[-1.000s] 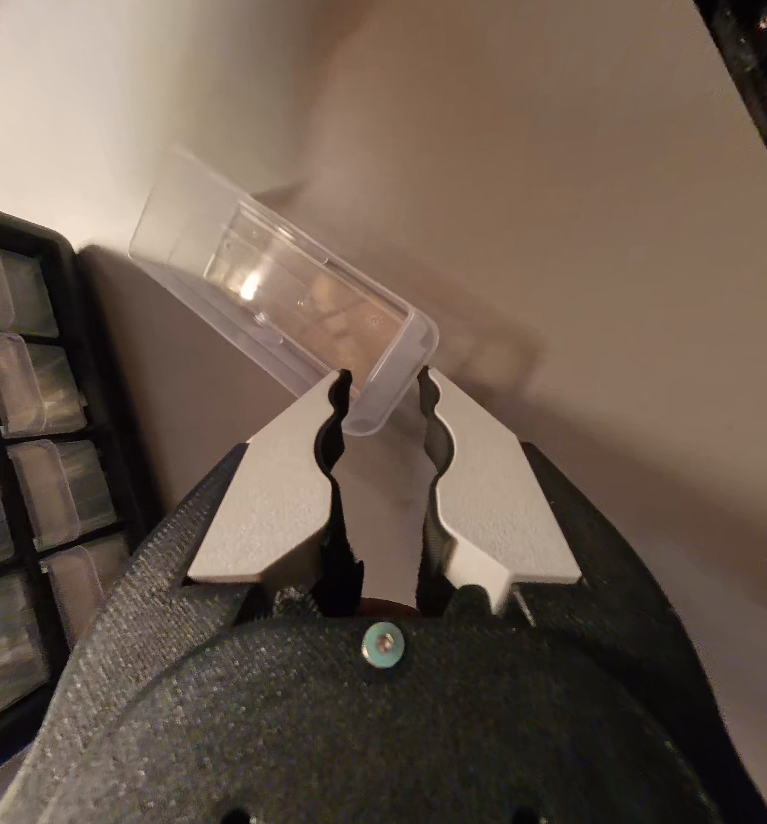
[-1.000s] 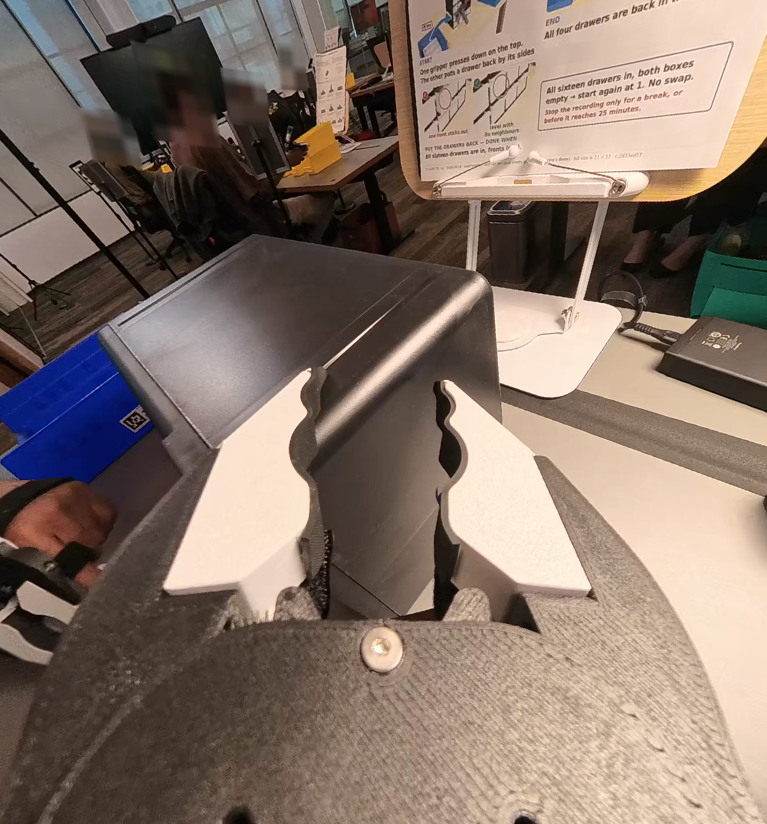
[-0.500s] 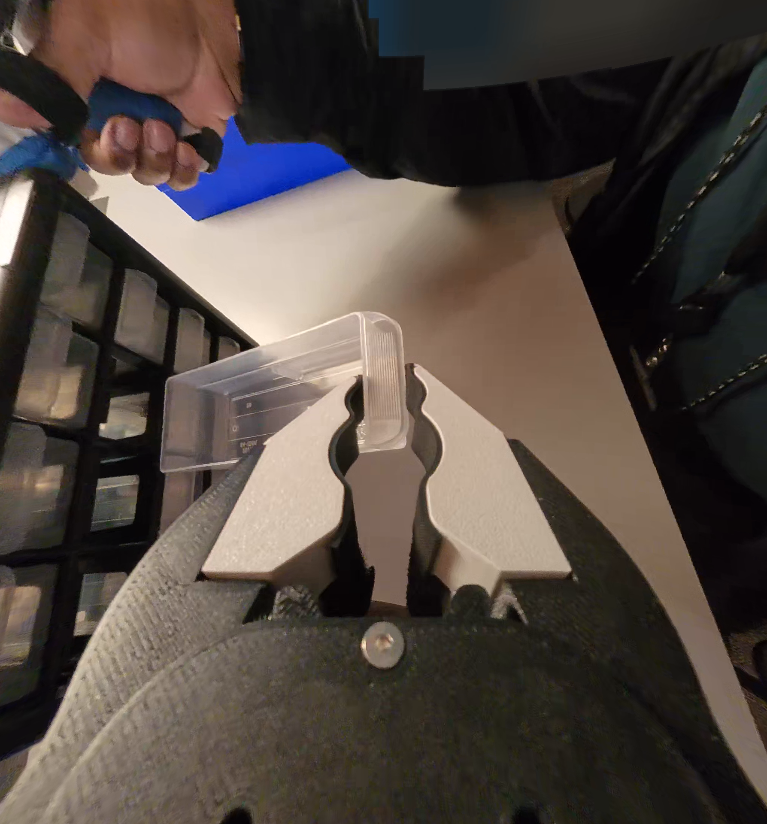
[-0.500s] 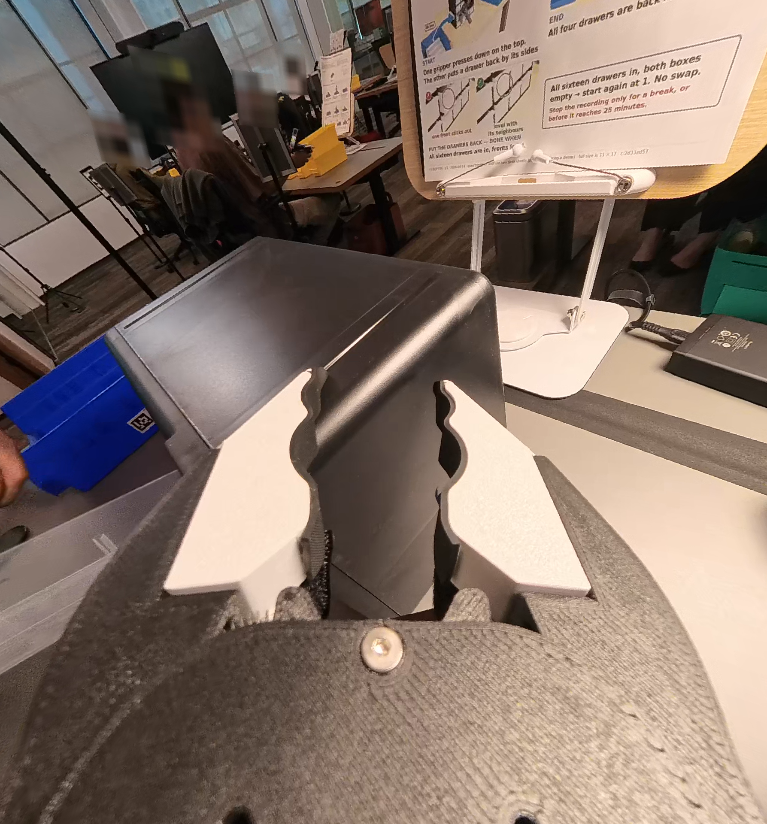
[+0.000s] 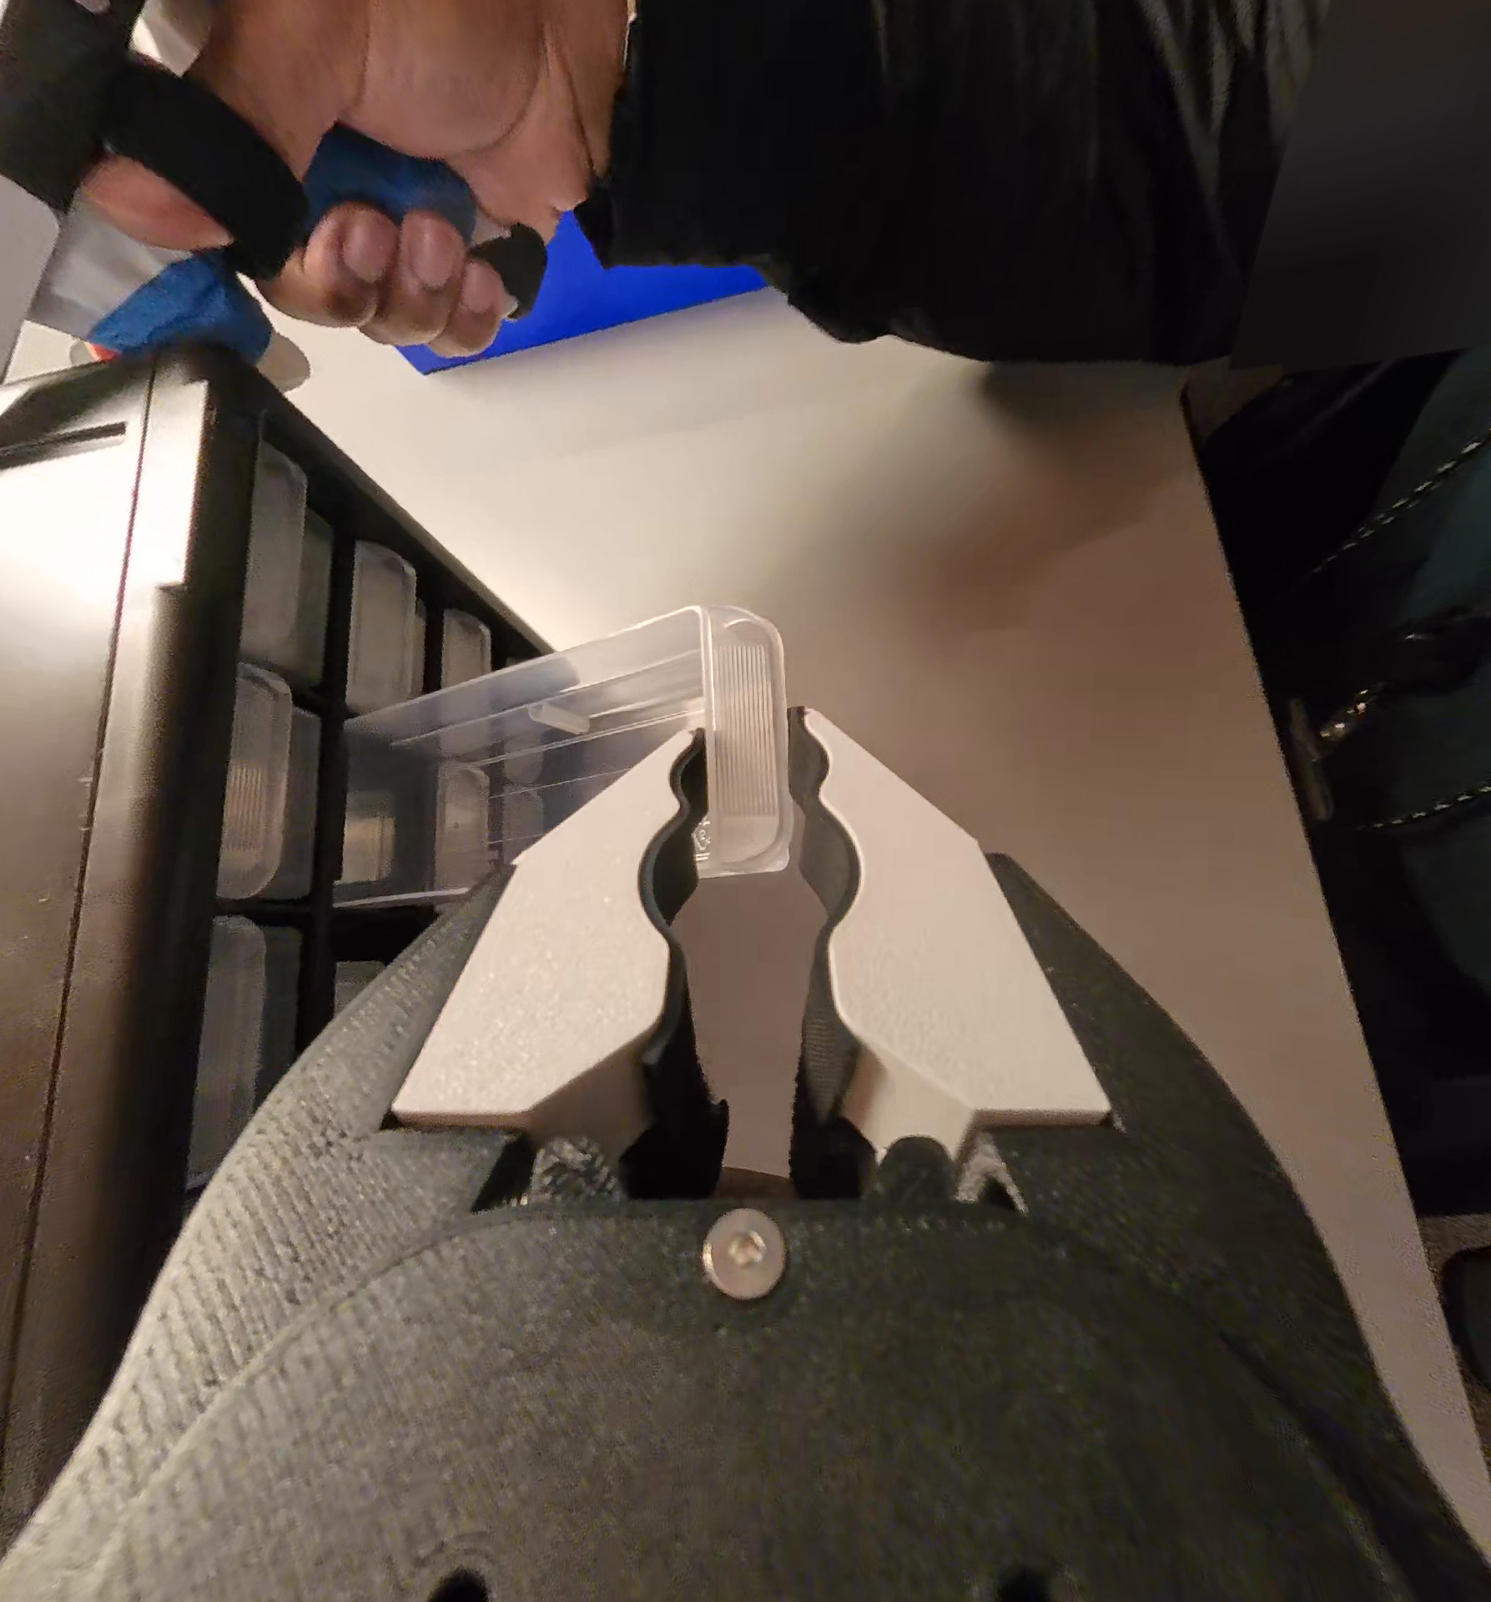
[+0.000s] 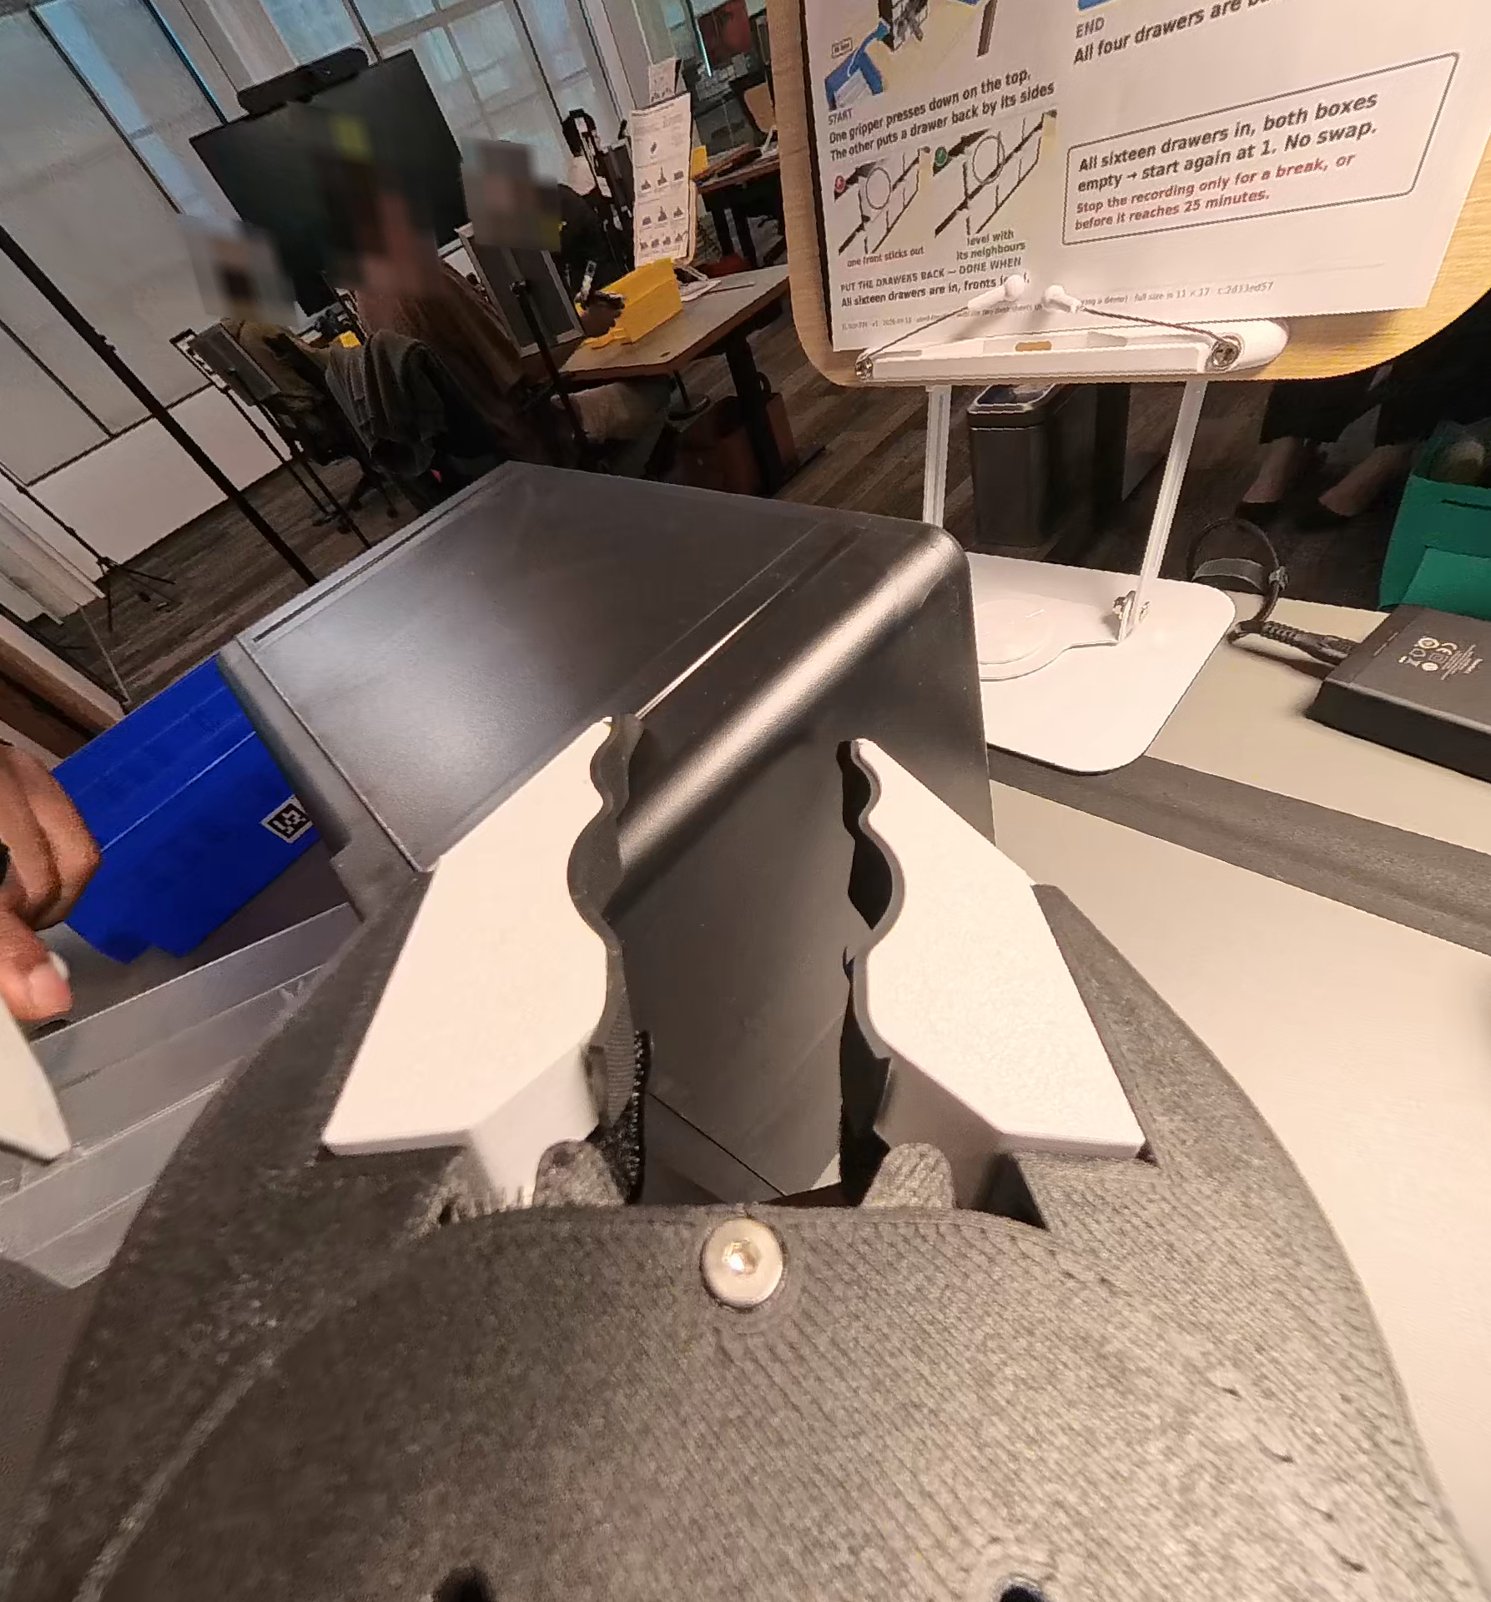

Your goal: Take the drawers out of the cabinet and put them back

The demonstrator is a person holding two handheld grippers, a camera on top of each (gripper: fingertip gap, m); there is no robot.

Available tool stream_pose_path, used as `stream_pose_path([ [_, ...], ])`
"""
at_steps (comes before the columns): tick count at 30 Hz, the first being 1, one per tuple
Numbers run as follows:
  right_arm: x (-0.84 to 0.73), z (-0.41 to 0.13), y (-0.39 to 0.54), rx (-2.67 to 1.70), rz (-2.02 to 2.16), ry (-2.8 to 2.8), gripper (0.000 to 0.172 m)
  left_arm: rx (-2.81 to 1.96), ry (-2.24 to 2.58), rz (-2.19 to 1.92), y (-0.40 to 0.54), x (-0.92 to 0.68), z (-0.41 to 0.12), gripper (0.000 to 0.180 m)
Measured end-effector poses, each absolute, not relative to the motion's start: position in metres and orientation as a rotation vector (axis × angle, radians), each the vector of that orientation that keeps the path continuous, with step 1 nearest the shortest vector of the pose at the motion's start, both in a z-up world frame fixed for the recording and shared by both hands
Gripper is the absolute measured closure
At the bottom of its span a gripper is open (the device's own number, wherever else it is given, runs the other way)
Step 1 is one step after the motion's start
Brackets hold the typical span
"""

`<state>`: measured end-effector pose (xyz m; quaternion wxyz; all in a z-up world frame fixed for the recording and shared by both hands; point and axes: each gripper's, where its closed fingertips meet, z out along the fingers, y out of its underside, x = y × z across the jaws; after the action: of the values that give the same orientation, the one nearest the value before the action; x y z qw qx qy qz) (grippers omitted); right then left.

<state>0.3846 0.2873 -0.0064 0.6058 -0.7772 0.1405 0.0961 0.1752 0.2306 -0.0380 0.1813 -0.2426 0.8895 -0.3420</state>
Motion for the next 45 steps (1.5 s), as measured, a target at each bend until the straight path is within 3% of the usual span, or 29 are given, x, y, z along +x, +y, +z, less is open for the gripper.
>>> stream_pose_path([
  [24,0.383,-0.006,0.287,-1.799,0.215,0.316,0.124,-0.755,2.245,-0.617,0.271,0.226,-0.081,0.162],
  [28,0.383,-0.006,0.287,-1.799,0.217,0.315,0.124,-0.777,2.043,-0.467,0.297,0.249,-0.078,0.149],
  [31,0.383,-0.006,0.287,-1.801,0.214,0.312,0.124,-0.722,1.991,-0.567,0.287,0.240,-0.070,0.145],
  [39,0.383,-0.006,0.287,-1.800,0.217,0.310,0.125,-0.729,2.052,-0.622,0.277,0.234,-0.082,0.166],
  [45,0.382,-0.006,0.287,-1.800,0.215,0.309,0.125,-0.904,1.943,-0.722,0.287,0.260,-0.083,0.159],
])
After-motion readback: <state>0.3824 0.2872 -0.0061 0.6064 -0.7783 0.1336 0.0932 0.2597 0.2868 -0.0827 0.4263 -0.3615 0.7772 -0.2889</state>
